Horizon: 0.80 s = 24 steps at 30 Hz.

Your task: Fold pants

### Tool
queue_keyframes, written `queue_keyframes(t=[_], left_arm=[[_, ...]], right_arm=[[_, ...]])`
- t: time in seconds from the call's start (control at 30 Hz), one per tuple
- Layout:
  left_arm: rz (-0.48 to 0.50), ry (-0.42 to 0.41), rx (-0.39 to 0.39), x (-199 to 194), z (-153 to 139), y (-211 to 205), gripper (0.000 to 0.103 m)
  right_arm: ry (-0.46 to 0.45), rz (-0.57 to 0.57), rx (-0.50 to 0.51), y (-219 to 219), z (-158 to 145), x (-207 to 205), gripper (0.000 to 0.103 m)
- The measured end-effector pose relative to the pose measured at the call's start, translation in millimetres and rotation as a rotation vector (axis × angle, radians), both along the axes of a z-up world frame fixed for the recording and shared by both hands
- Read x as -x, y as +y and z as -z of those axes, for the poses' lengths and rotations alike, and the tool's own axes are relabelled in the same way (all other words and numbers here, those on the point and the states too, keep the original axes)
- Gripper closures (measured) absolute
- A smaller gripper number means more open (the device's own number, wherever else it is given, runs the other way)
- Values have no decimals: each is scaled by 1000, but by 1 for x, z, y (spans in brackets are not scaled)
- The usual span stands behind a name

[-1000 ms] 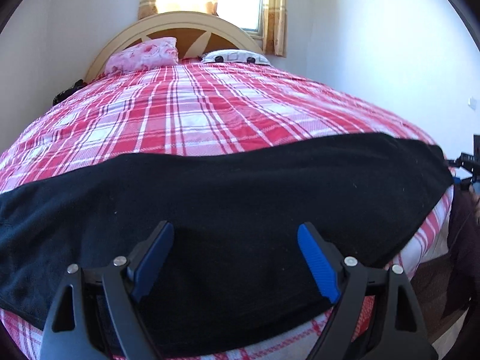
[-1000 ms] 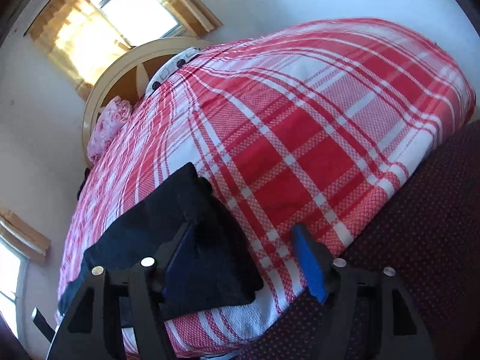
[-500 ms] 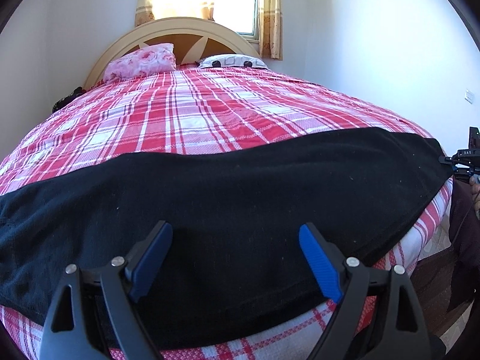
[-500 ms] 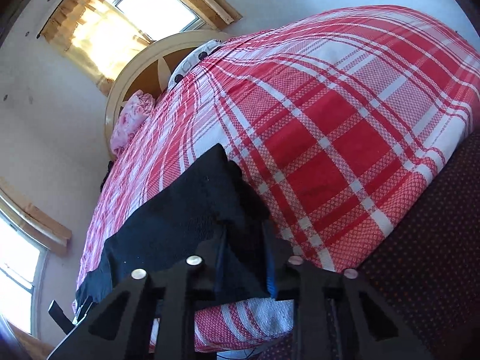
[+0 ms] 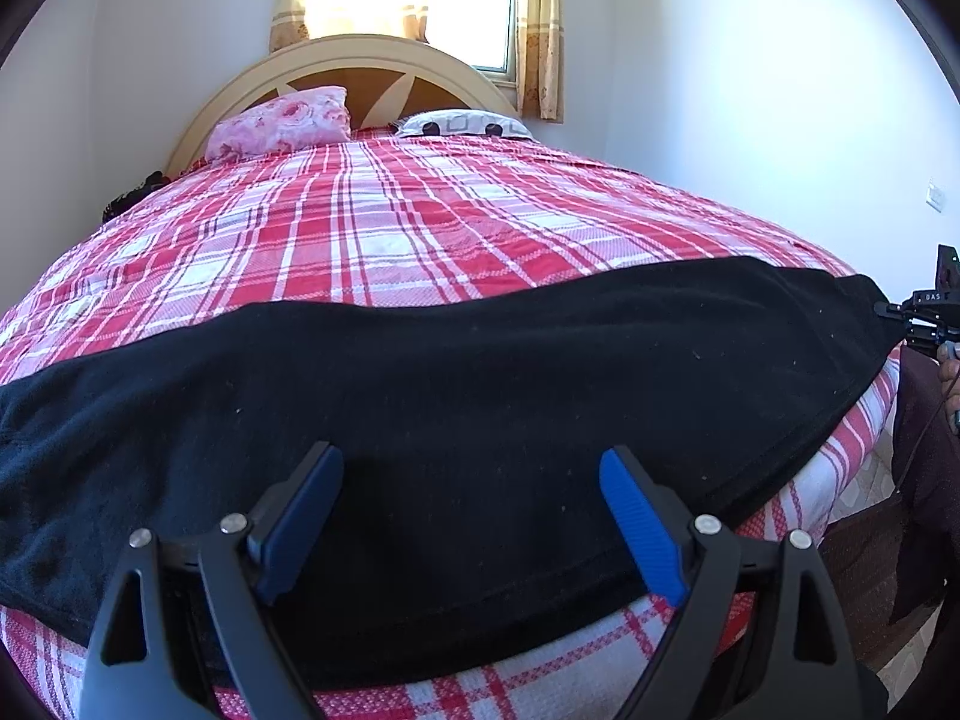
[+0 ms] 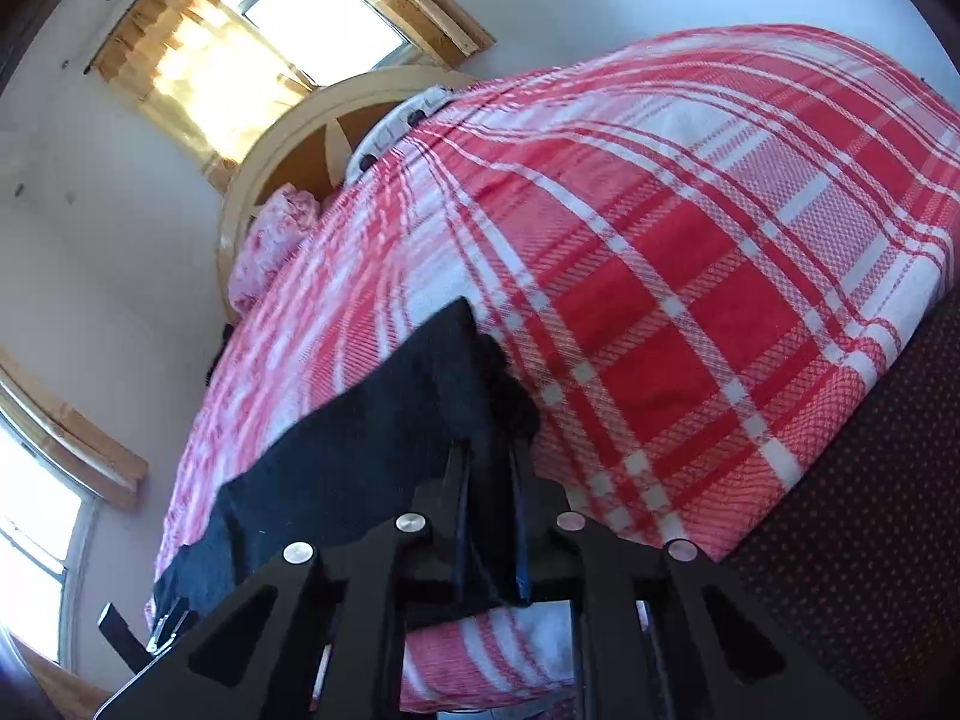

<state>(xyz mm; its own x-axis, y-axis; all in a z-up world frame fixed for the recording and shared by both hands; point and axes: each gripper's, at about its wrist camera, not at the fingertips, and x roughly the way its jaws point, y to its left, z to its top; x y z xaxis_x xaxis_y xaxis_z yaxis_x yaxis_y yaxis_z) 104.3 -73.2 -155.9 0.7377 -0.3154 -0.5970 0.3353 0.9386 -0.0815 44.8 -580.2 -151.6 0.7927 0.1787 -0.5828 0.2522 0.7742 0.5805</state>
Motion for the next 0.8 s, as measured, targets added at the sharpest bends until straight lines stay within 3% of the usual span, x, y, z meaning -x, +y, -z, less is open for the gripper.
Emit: queue_keyframes(t=[0.3, 0.53, 0.8], left_arm=[[-10, 10, 48, 3, -3, 10, 13], [-30, 27, 96, 5, -5, 21, 13], [-39, 28, 131, 8, -7, 33, 13]], right_arm=[[-83, -54, 157, 60, -52, 10, 92], [-134, -154, 337, 143, -92, 8, 92], [-127, -288, 418, 227, -97, -13, 92]])
